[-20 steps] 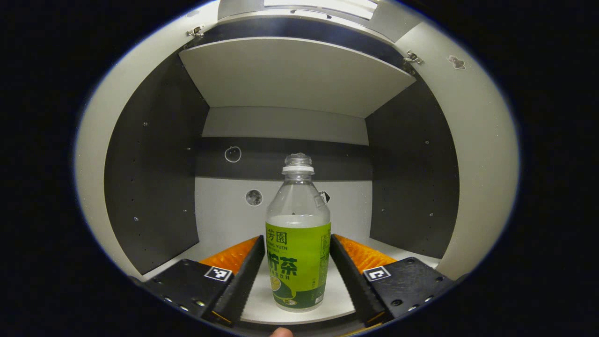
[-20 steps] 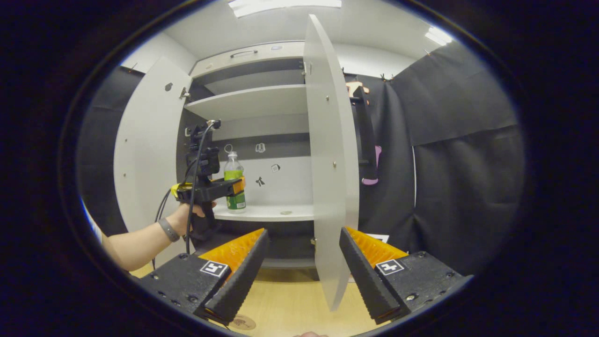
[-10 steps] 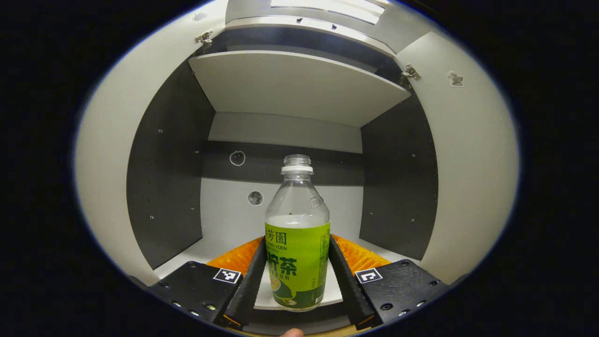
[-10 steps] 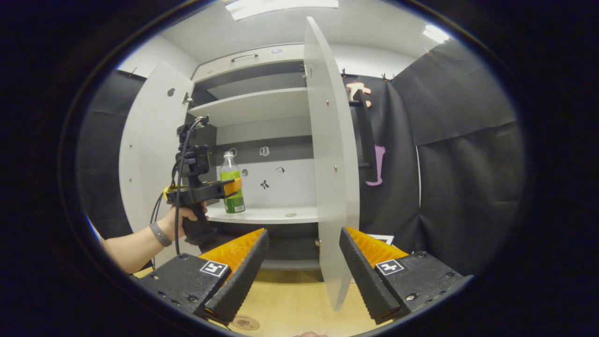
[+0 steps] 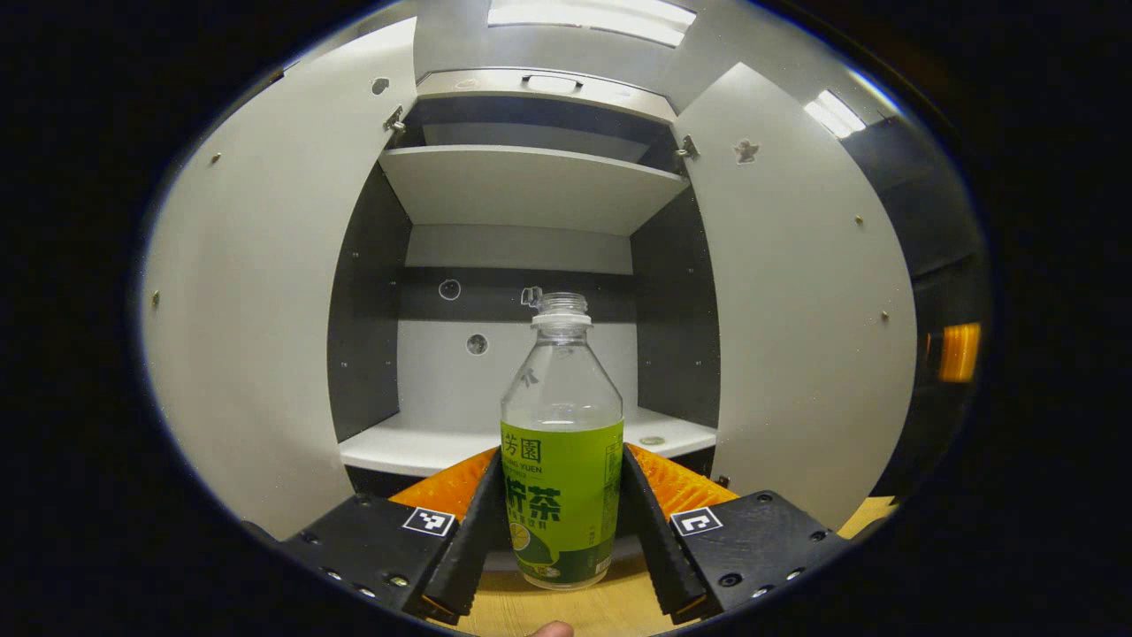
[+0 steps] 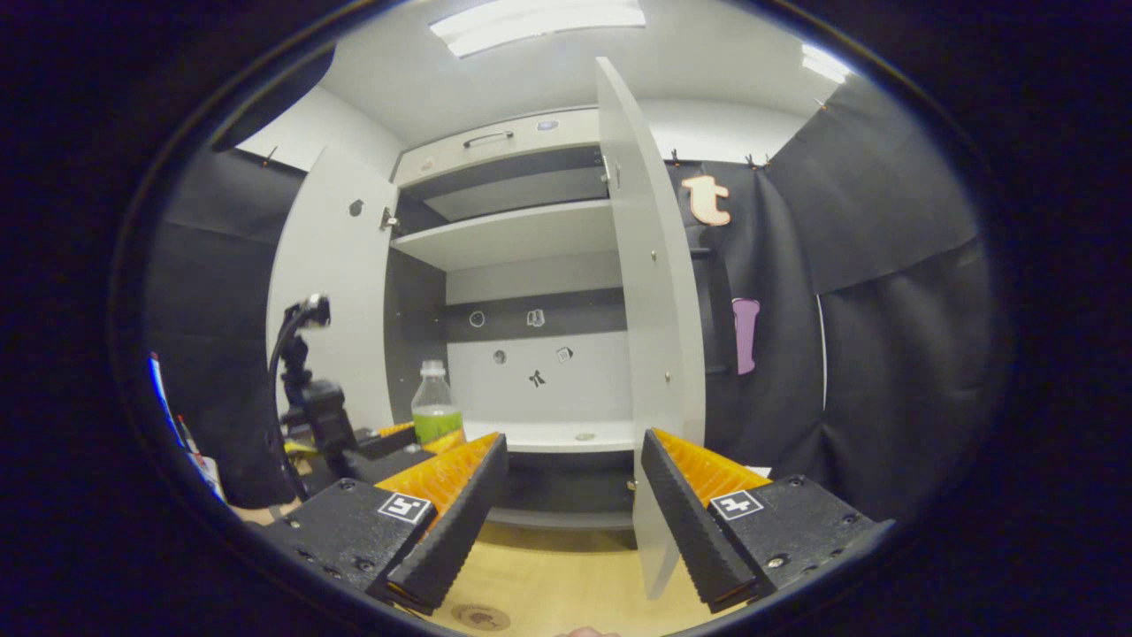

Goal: Grasp the bottle in the cabinet with the left hand and place it on the coaster, then close the right door with the right hand and the left door with the left hand.

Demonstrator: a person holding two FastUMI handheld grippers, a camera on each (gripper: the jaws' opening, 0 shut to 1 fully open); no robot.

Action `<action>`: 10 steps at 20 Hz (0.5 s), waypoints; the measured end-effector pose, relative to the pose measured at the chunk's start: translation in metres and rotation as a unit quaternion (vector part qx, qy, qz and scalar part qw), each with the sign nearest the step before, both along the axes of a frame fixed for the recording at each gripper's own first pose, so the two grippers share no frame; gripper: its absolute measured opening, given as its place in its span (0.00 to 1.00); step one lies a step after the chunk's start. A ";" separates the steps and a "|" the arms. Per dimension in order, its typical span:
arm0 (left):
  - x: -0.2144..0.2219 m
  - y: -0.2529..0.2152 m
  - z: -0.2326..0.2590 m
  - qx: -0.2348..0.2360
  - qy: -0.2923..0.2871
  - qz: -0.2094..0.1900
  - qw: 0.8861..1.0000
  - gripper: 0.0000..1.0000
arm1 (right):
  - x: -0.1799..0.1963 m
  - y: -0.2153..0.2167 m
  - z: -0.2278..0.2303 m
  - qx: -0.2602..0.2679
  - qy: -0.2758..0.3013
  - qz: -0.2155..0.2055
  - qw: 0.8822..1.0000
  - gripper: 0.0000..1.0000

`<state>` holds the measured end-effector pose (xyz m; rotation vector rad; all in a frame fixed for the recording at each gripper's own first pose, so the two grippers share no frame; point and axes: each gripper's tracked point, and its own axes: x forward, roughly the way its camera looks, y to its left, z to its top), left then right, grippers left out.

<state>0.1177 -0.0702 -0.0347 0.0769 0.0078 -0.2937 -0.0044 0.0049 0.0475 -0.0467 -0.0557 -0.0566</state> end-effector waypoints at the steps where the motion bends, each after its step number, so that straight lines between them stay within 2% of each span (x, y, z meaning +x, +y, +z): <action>1: -0.015 0.003 -0.016 0.009 0.001 0.011 1.000 0.73 | -0.003 0.002 0.004 0.001 -0.007 0.001 1.000 0.99; 4: -0.058 0.007 -0.072 0.022 0.014 0.029 0.999 0.73 | -0.013 -0.005 0.021 -0.012 -0.031 -0.015 0.999 1.00; 6: -0.083 0.003 -0.109 0.011 0.031 0.028 0.999 0.73 | -0.020 -0.019 0.038 -0.030 -0.050 -0.040 0.997 0.99; 8: -0.103 -0.003 -0.135 -0.004 0.043 0.031 0.999 0.73 | -0.023 -0.026 0.049 -0.044 -0.054 -0.055 0.996 0.99; 9: -0.108 -0.002 -0.143 -0.005 0.044 0.037 0.998 0.70 | -0.023 -0.029 0.052 -0.047 -0.051 -0.061 0.996 0.99; 10: -0.110 -0.002 -0.149 -0.003 0.043 0.041 0.998 0.73 | -0.023 -0.030 0.053 -0.047 -0.049 -0.065 0.996 0.99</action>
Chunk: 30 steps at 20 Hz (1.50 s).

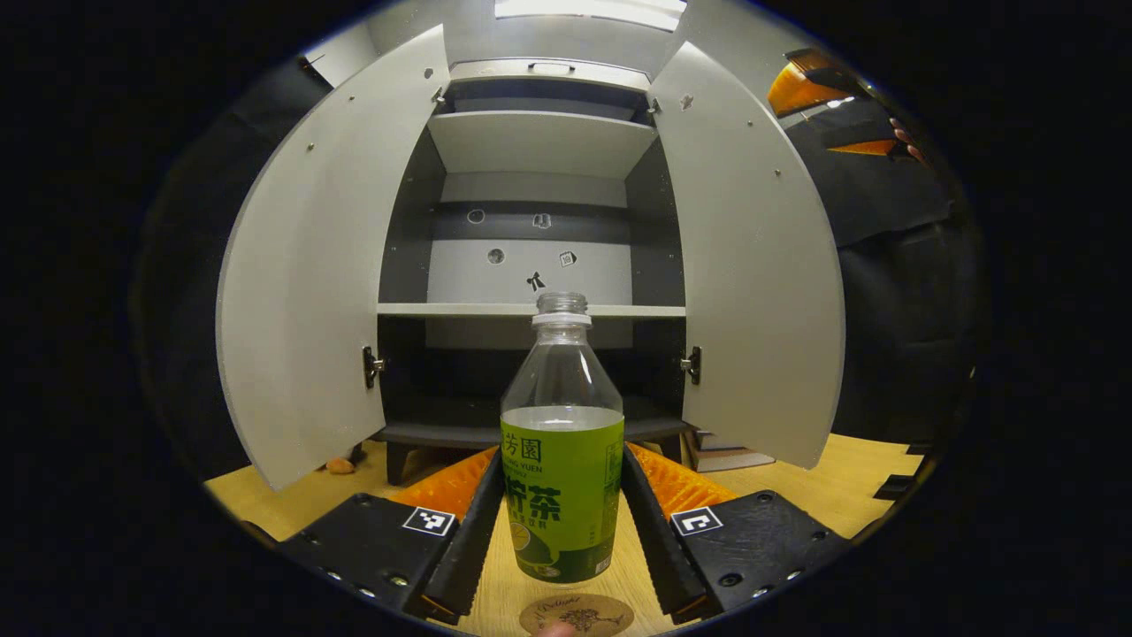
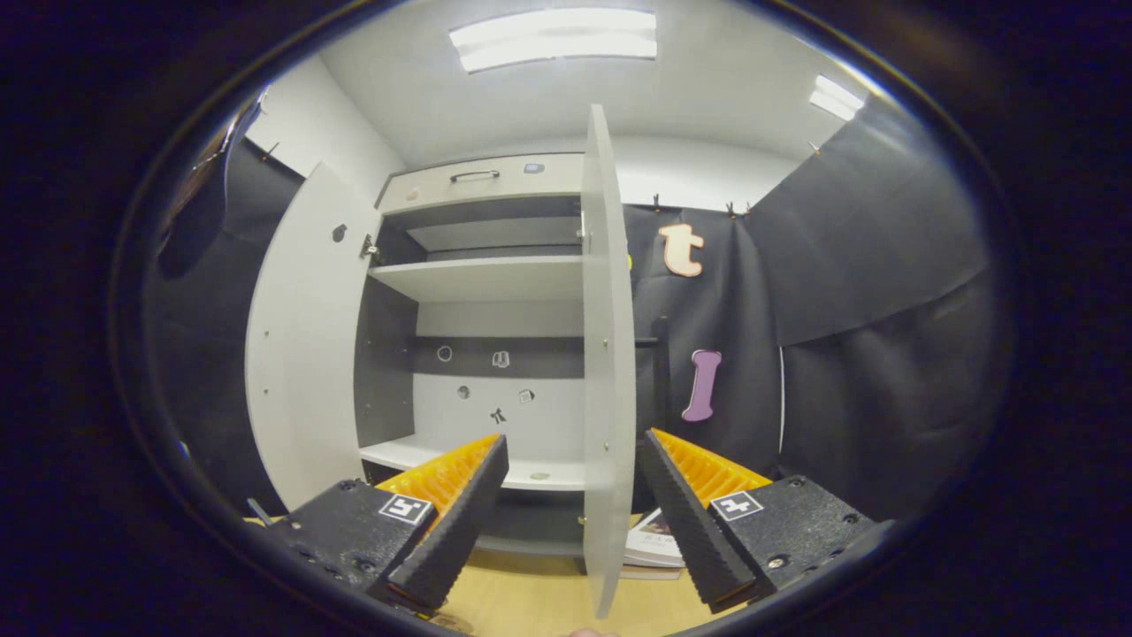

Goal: Grasp the bottle in the cabinet with the left hand and place it on the coaster, then close the right door with the right hand and the left door with the left hand.

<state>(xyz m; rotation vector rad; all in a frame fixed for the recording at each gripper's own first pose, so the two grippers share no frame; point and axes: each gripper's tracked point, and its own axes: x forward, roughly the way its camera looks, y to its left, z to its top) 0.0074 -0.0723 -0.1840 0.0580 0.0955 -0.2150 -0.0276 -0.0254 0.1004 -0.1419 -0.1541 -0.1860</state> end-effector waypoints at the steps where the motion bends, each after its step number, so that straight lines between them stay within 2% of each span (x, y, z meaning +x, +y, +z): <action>1: -0.002 -0.001 -0.007 0.004 0.003 0.001 1.000 0.73 | 0.000 -0.001 0.001 0.003 0.001 -0.004 1.000 0.96; 3: -0.010 -0.003 -0.027 0.009 0.015 0.002 1.000 0.73 | 0.000 -0.001 -0.002 0.003 0.005 -0.008 1.000 1.00; 4: -0.013 -0.004 -0.035 0.005 0.019 0.003 1.000 0.73 | 0.000 -0.001 -0.004 0.000 0.011 -0.010 1.000 0.96; 5: -0.016 -0.003 -0.041 0.001 0.021 0.006 1.000 0.73 | 0.001 -0.002 -0.006 -0.005 0.017 -0.013 1.000 0.99; 7: -0.021 0.002 -0.052 0.012 0.028 0.018 0.999 0.73 | 0.002 0.000 -0.007 -0.013 0.024 -0.014 1.000 0.96; 8: -0.024 0.004 -0.056 0.011 0.032 0.018 0.999 0.73 | 0.003 0.001 -0.006 -0.015 0.024 -0.014 0.999 0.99; 11: -0.034 0.009 -0.071 -0.001 0.058 0.018 0.998 0.73 | 0.006 0.001 -0.007 -0.018 0.025 -0.016 0.999 0.96; 12: -0.036 0.010 -0.068 -0.006 0.045 0.016 0.999 0.73 | 0.006 0.002 -0.009 -0.018 0.028 -0.017 0.999 1.00; 15: -0.040 0.009 -0.067 -0.007 0.037 0.008 0.999 0.74 | 0.007 0.004 -0.016 -0.013 0.038 -0.015 0.999 0.96; 16: -0.042 0.010 -0.069 -0.007 0.041 0.009 0.999 0.75 | 0.007 0.005 -0.018 -0.012 0.041 -0.014 0.999 0.99; 19: -0.044 0.014 -0.078 -0.011 0.065 0.013 0.998 0.78 | 0.007 0.006 -0.020 -0.011 0.044 -0.014 0.999 0.96; 21: -0.046 0.017 -0.080 -0.012 0.072 0.016 0.997 0.81 | 0.006 0.006 -0.024 -0.013 0.048 -0.015 0.999 1.00; 23: -0.048 0.019 -0.076 -0.013 0.070 0.015 0.997 0.81 | 0.006 0.006 -0.028 -0.013 0.053 -0.015 0.998 0.96; 24: -0.048 0.020 -0.072 -0.014 0.067 0.016 0.998 0.83 | 0.006 0.006 -0.029 -0.012 0.054 -0.015 0.998 1.00; 25: -0.049 0.019 -0.068 -0.016 0.064 0.012 0.998 0.86 | 0.006 0.006 -0.031 -0.011 0.055 -0.014 0.998 0.96; 26: -0.050 0.017 -0.064 -0.019 0.064 0.005 0.998 0.95 | 0.007 0.006 -0.032 -0.009 0.057 -0.013 0.998 0.96; 29: -0.052 0.018 -0.044 -0.023 0.054 0.000 0.998 0.95 | 0.009 0.007 -0.036 -0.003 0.058 -0.009 0.998 0.99; 30: -0.051 0.018 -0.036 -0.026 0.049 -0.001 0.998 0.91 | 0.009 0.007 -0.037 -0.001 0.058 -0.008 0.998 0.99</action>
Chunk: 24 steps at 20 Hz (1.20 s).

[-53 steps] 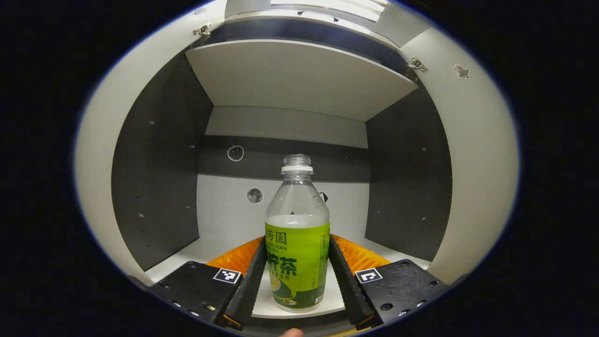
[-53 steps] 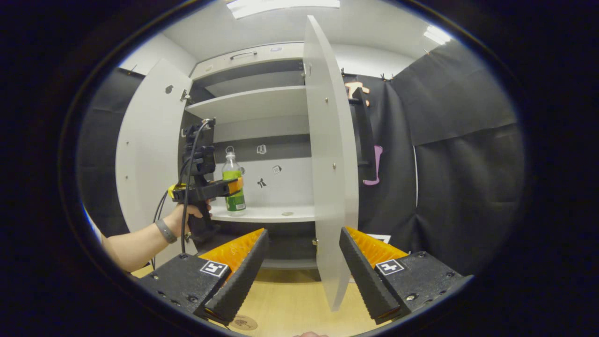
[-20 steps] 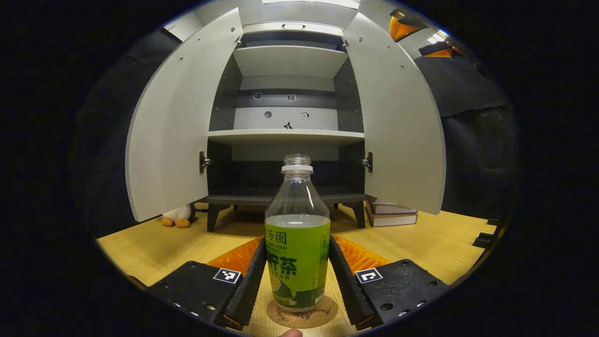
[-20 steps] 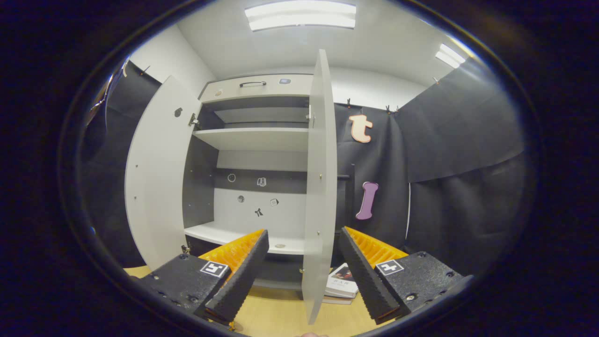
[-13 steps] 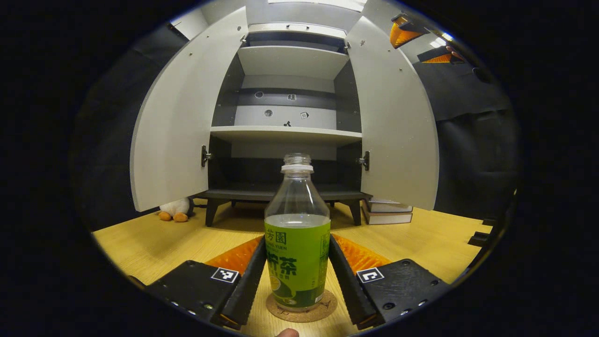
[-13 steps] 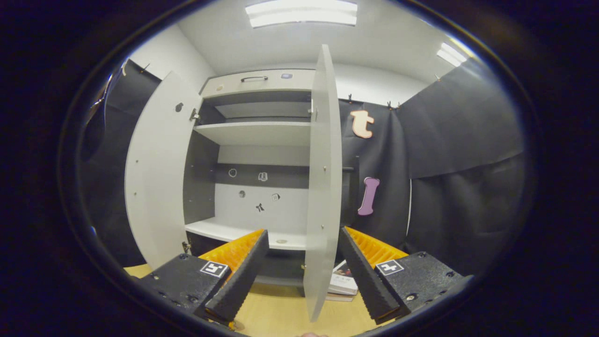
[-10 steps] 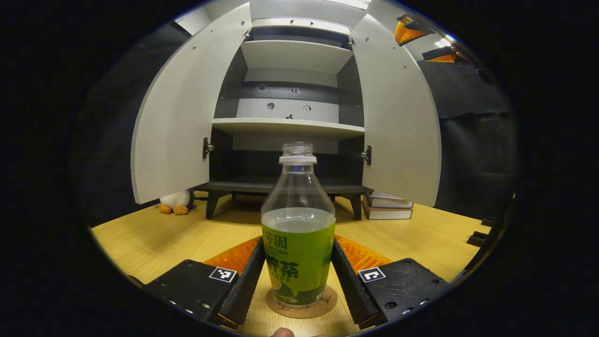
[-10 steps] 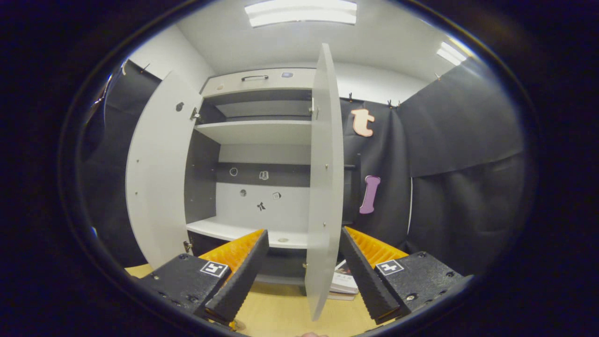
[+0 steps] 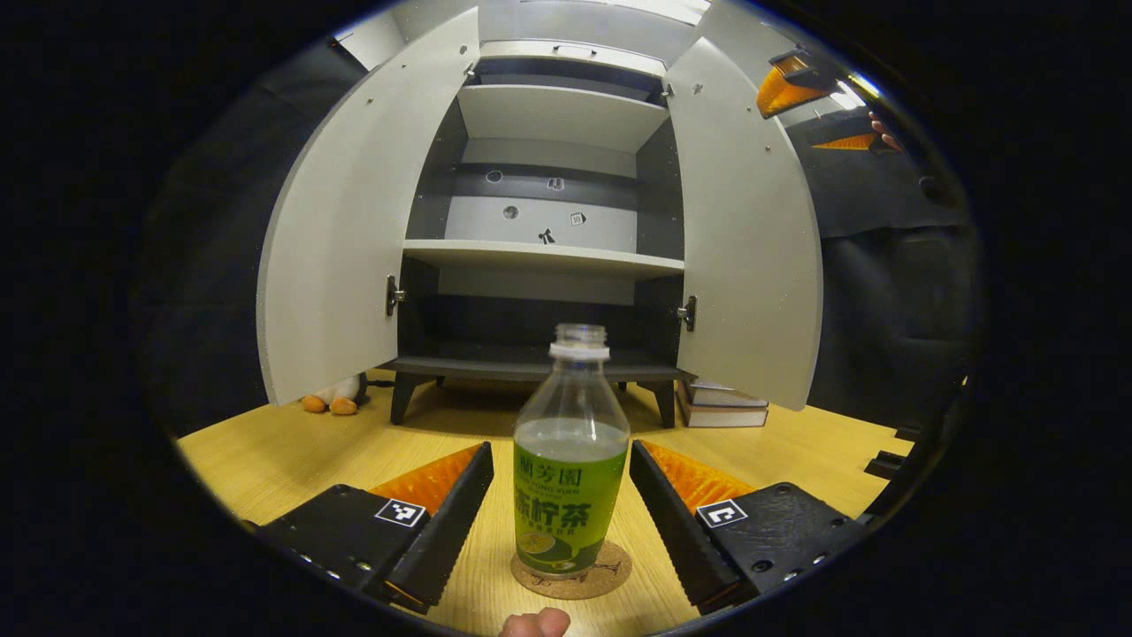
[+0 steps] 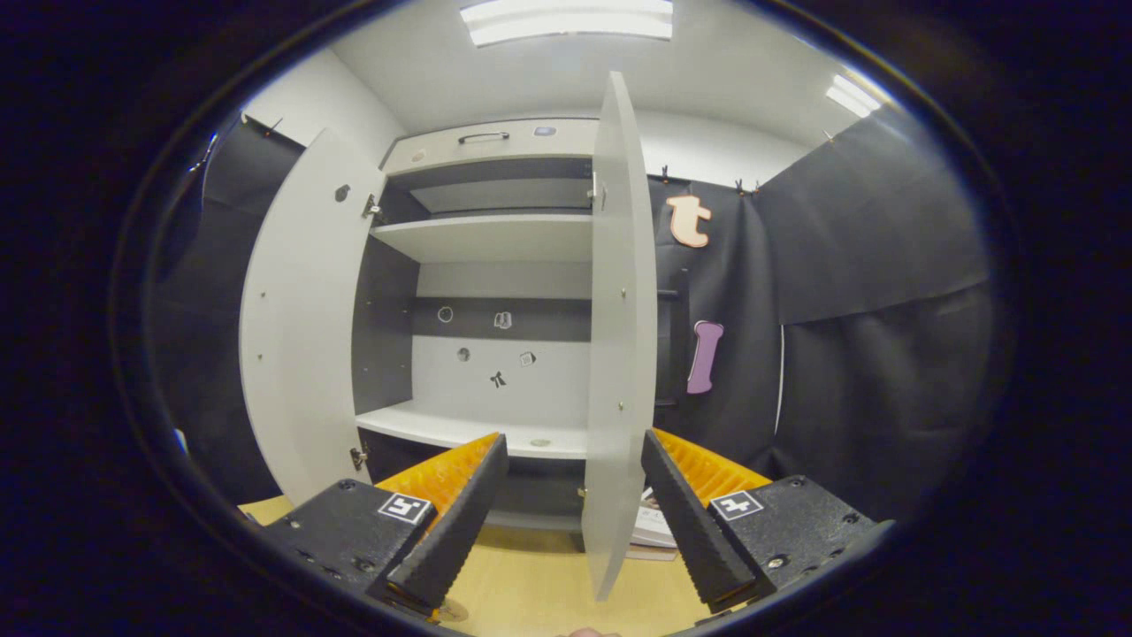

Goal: Grasp the bottle in the cabinet with the left hand and place it on the coaster, then close the right door with the right hand and the left door with the left hand.

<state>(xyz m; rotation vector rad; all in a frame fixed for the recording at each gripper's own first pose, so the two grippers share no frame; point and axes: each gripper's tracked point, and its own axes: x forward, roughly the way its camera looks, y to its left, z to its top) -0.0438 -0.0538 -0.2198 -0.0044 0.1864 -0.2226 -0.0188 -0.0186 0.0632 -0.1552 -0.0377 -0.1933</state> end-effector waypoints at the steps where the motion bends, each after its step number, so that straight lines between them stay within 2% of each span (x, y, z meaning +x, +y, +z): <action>1: 0.000 0.000 0.010 -0.003 -0.004 -0.003 1.000 0.95 | 0.001 -0.001 -0.001 0.003 0.000 0.000 1.000 1.00; 4: -0.001 -0.001 0.048 -0.016 -0.023 -0.019 0.999 0.95 | 0.000 -0.004 -0.006 0.012 -0.002 0.000 1.000 0.99; 7: 0.003 -0.002 0.093 -0.007 -0.049 -0.041 0.998 0.95 | -0.002 -0.011 -0.008 0.002 -0.008 -0.008 1.000 1.00; 9: 0.008 0.004 0.121 -0.004 -0.054 -0.039 0.998 0.95 | -0.002 -0.012 -0.012 0.006 -0.011 -0.006 1.000 0.99; 11: 0.015 0.010 0.142 -0.012 -0.041 -0.029 0.999 0.95 | -0.003 -0.011 -0.019 0.009 -0.012 0.001 1.000 1.00; 13: 0.019 0.016 0.158 -0.028 -0.024 -0.013 0.999 0.95 | -0.005 -0.013 -0.032 0.008 -0.001 0.001 1.000 0.96; 15: 0.022 0.023 0.177 -0.046 -0.027 0.002 0.999 0.95 | -0.007 -0.015 -0.046 0.012 0.007 -0.005 1.000 1.00; 21: 0.038 0.058 0.195 -0.017 -0.052 0.053 0.997 0.95 | -0.010 -0.011 -0.085 0.041 0.040 0.008 0.998 1.00; 24: 0.038 0.066 0.198 -0.003 -0.051 0.063 0.997 0.95 | -0.010 -0.020 -0.077 0.052 0.038 0.000 0.998 1.00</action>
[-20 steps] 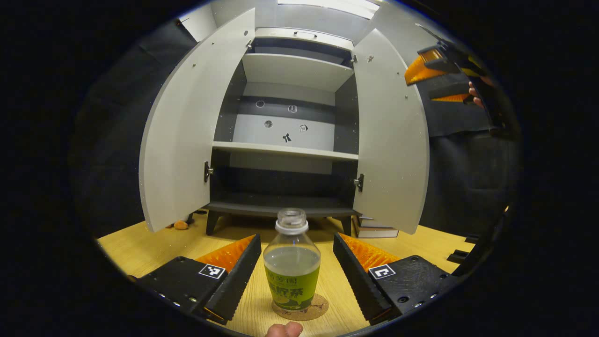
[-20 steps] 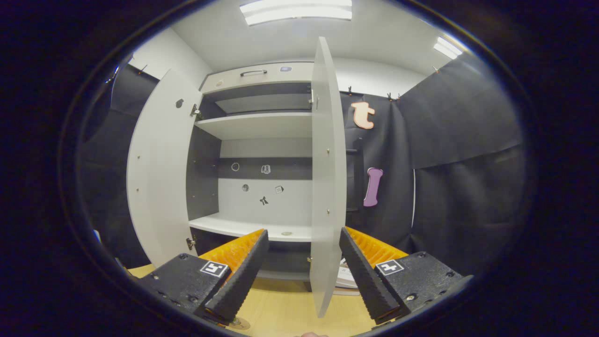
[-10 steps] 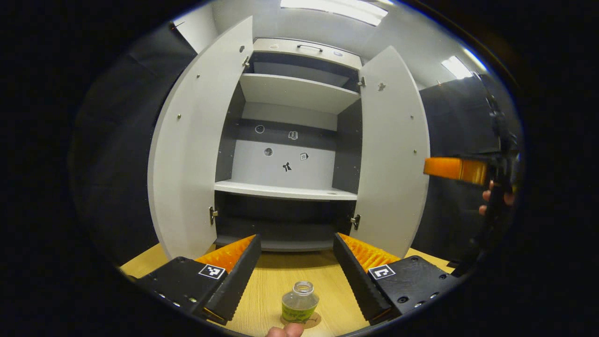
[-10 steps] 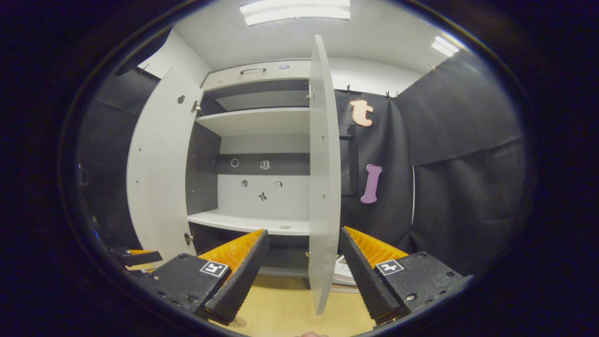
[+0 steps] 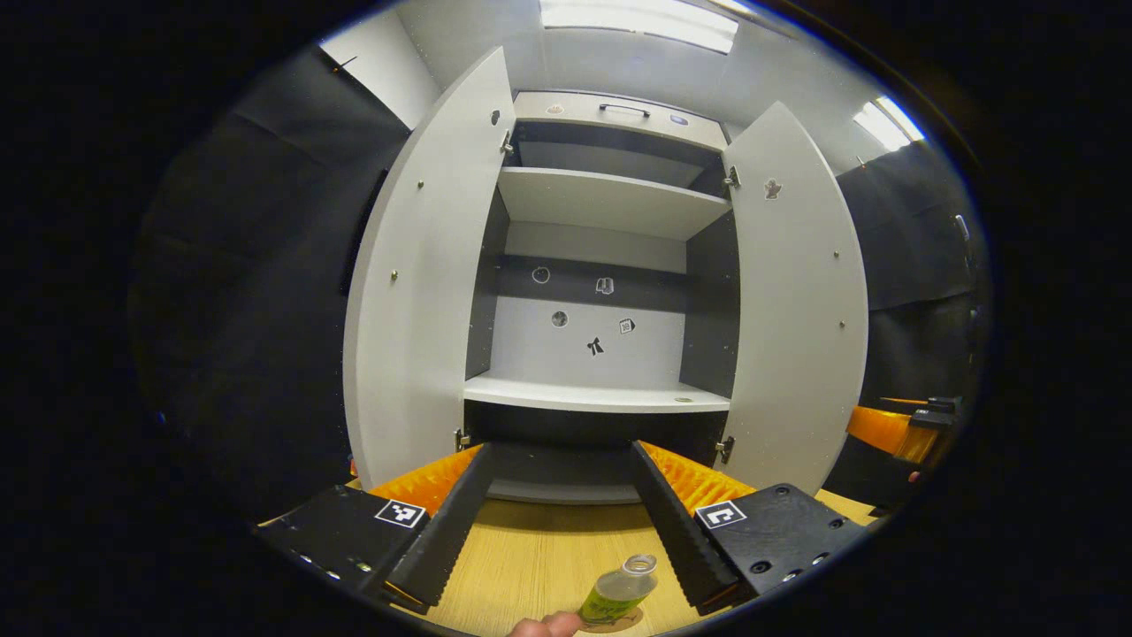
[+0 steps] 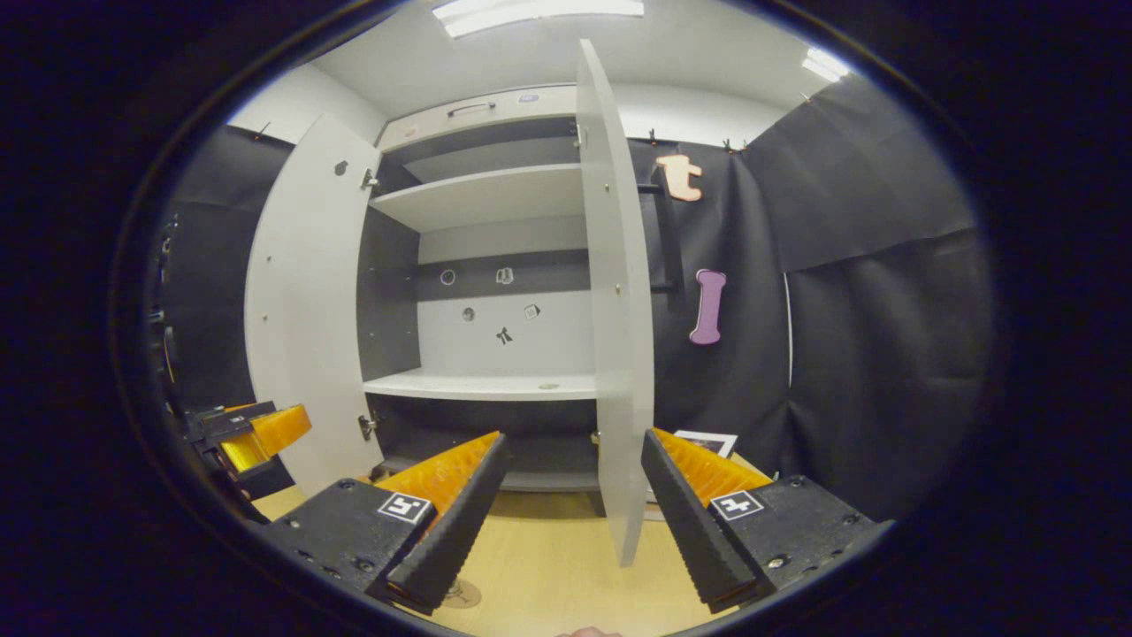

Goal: Grasp the bottle in the cabinet with the left hand and place it on the coaster, then close the right door with the right hand and the left door with the left hand.

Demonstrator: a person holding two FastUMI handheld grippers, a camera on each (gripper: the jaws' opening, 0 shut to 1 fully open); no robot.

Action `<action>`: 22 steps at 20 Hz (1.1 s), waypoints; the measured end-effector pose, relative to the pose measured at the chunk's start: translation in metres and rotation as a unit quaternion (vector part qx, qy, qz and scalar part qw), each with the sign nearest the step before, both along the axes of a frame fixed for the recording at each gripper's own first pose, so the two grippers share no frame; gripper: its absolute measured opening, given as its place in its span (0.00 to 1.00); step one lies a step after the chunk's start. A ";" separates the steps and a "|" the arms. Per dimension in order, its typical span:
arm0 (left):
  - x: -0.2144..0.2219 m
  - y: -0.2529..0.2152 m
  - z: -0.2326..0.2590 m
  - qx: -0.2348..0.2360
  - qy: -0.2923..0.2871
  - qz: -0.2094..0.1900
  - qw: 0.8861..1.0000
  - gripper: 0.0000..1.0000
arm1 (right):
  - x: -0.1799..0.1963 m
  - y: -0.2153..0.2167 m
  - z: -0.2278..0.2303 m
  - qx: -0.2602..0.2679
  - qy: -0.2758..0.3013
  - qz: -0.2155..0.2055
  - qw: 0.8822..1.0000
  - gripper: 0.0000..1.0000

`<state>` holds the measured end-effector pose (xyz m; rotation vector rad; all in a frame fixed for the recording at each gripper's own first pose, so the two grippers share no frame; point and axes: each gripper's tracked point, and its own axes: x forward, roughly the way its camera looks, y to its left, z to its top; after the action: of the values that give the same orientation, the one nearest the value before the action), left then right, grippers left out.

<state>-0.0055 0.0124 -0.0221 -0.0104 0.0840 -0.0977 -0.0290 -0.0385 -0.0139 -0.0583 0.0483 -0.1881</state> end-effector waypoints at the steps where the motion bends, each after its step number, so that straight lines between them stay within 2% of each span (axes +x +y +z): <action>1: -0.002 0.002 0.001 0.002 0.000 0.001 1.000 0.95 | -0.001 -0.006 0.013 0.002 -0.007 -0.005 1.000 1.00; 7: -0.004 0.010 0.007 0.020 -0.017 0.010 1.000 0.95 | 0.001 -0.078 0.118 -0.005 -0.065 -0.051 0.997 1.00; 8: -0.004 0.010 0.006 0.019 -0.016 0.010 1.000 0.90 | 0.003 -0.086 0.133 -0.008 -0.077 -0.056 0.995 1.00; 9: -0.005 0.009 0.005 0.016 -0.016 0.010 1.000 0.95 | 0.008 -0.093 0.145 -0.013 -0.084 -0.061 0.995 1.00; 14: -0.007 0.008 -0.006 0.007 0.000 0.009 1.000 0.95 | 0.026 -0.122 0.175 -0.056 -0.096 -0.096 0.989 1.00; 16: -0.006 0.007 -0.008 0.008 0.005 0.010 1.000 0.95 | 0.035 -0.122 0.177 -0.062 -0.094 -0.094 0.989 1.00; 17: -0.006 0.008 -0.009 0.010 0.004 0.010 1.000 0.95 | 0.039 -0.122 0.176 -0.063 -0.092 -0.094 0.989 0.96; 18: -0.006 0.007 -0.009 0.011 0.003 0.009 1.000 0.95 | 0.041 -0.126 0.177 -0.064 -0.092 -0.101 0.989 1.00; 20: -0.005 0.006 -0.009 0.012 0.004 0.007 1.000 0.95 | 0.045 -0.128 0.175 -0.064 -0.091 -0.104 0.988 1.00; 21: -0.005 0.006 -0.011 0.011 0.004 0.006 1.000 0.90 | 0.048 -0.125 0.174 -0.061 -0.088 -0.100 0.989 1.00; 22: -0.004 0.005 -0.012 0.009 0.005 0.005 1.000 0.95 | 0.051 -0.123 0.172 -0.060 -0.085 -0.095 0.990 1.00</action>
<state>-0.0099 0.0175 -0.0340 0.0073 0.0940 -0.0863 0.0224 -0.1611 0.1584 -0.1569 -0.1276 -0.3866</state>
